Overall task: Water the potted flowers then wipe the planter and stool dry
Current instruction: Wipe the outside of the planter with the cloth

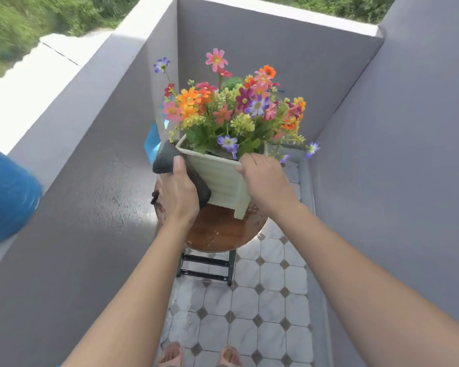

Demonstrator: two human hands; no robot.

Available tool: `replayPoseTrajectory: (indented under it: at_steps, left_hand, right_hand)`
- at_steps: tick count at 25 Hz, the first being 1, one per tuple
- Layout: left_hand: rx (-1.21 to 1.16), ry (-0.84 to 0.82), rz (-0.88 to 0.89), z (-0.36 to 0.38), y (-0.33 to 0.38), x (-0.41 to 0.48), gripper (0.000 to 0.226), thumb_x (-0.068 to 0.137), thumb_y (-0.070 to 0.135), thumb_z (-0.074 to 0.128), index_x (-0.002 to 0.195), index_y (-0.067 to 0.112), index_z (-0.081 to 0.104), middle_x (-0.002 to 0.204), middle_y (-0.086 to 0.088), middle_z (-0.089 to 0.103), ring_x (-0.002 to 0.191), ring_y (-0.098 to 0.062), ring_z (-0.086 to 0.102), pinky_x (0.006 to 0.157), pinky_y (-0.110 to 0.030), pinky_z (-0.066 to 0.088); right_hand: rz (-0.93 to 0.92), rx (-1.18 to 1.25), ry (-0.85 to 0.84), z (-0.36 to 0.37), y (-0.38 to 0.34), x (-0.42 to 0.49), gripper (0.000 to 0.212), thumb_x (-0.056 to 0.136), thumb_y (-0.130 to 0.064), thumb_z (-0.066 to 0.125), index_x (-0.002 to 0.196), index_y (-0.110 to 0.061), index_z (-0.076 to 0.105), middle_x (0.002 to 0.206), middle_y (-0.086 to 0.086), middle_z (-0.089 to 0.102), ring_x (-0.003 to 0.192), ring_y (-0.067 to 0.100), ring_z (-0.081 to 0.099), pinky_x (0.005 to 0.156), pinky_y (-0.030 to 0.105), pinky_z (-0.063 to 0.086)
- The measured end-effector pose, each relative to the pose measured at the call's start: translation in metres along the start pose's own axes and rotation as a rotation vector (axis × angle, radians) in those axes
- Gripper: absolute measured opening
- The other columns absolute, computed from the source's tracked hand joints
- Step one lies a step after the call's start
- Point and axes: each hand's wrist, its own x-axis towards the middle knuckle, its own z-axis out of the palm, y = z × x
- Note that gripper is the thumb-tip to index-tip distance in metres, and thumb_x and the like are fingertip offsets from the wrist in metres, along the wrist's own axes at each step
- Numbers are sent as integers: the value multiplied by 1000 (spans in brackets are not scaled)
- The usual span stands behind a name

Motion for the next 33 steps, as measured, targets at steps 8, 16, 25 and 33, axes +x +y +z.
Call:
replayPoseTrajectory:
  at_steps: [8, 16, 25, 33]
  left_hand:
    - [693, 329, 665, 26, -32, -7, 62, 79, -4, 58, 138, 1, 39, 117, -16, 44, 98, -30, 42, 76, -43, 49]
    - [678, 177, 930, 20, -9, 2, 59, 75, -14, 44, 131, 2, 52, 120, -8, 38, 90, -32, 40, 84, -39, 39]
    - [765, 92, 1022, 11, -48, -18, 51, 82, -11, 36, 124, 6, 60, 127, -12, 61, 84, -34, 50, 84, -38, 41]
    - [685, 171, 852, 23, -22, -22, 56, 77, -16, 39, 126, 2, 58, 128, -14, 60, 88, -30, 40, 83, -35, 42]
  right_hand:
    - [-50, 88, -167, -7, 21, 15, 25, 97, -15, 39, 79, 0, 49, 73, 23, 55, 66, 36, 51, 60, 32, 18]
    - [12, 123, -267, -15, 22, 14, 26, 99, -17, 37, 75, -9, 33, 59, -6, 24, 61, 24, 33, 57, 32, 9]
    - [37, 118, -341, -19, 21, 19, 23, 100, -19, 33, 79, -10, 31, 62, -7, 23, 66, 23, 34, 56, 32, 8]
    - [56, 102, -381, -19, 15, 22, 22, 100, -20, 32, 81, -10, 31, 62, -6, 23, 68, 26, 37, 57, 33, 10]
